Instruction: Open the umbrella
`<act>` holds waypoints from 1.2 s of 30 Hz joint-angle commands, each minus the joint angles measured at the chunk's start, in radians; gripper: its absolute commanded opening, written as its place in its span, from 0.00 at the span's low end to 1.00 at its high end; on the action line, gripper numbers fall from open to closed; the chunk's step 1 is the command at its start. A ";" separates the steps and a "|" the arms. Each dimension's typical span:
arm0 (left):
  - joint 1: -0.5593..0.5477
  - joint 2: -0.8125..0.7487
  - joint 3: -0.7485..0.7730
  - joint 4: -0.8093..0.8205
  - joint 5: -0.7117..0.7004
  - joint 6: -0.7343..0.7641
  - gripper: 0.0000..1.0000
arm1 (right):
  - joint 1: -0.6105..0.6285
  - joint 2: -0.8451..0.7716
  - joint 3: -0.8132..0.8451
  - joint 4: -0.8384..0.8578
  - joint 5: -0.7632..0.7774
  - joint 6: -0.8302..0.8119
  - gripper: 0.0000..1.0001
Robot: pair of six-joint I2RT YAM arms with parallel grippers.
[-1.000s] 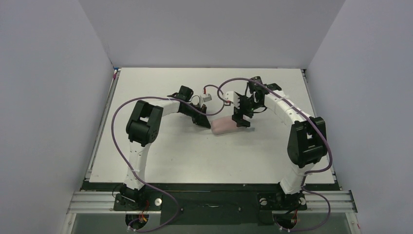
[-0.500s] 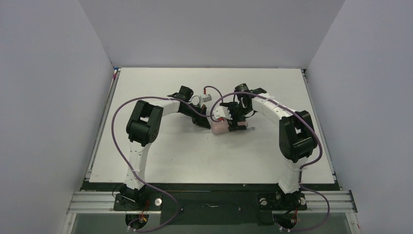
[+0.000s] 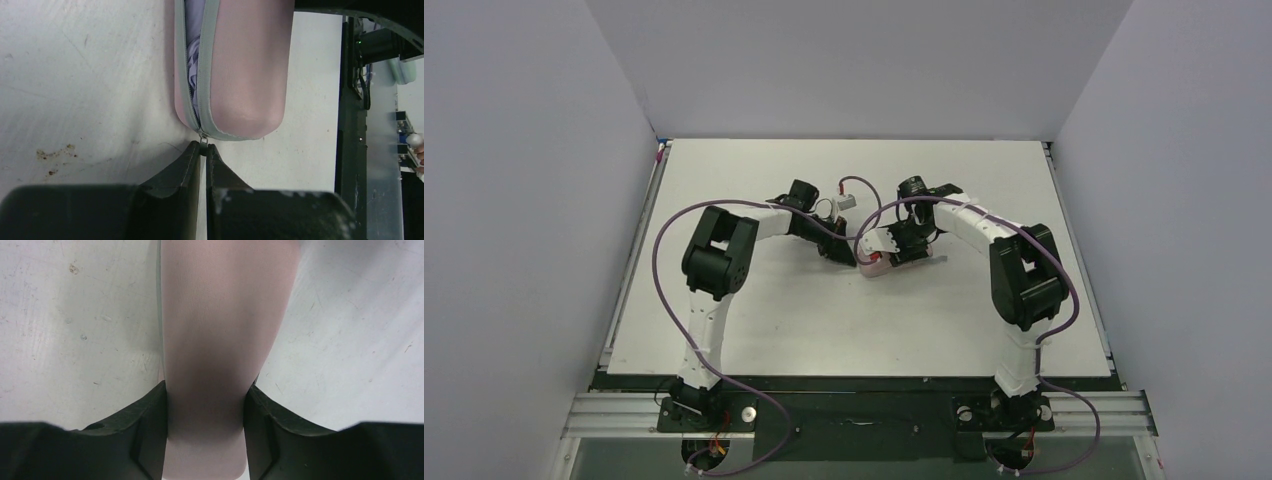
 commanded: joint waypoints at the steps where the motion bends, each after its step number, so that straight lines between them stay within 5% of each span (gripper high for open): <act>1: 0.019 -0.044 -0.112 0.119 -0.010 -0.121 0.00 | -0.012 0.018 -0.019 0.043 0.081 0.029 0.36; 12: 0.006 -0.116 -0.291 0.377 -0.022 -0.311 0.00 | -0.015 0.022 -0.006 0.092 0.092 0.193 0.30; 20: 0.002 -0.141 -0.462 0.779 -0.030 -0.628 0.00 | -0.006 0.008 -0.027 0.190 0.127 0.366 0.29; 36: -0.070 -0.063 -0.479 1.148 -0.176 -0.987 0.00 | 0.042 -0.017 -0.021 0.223 0.157 0.849 0.30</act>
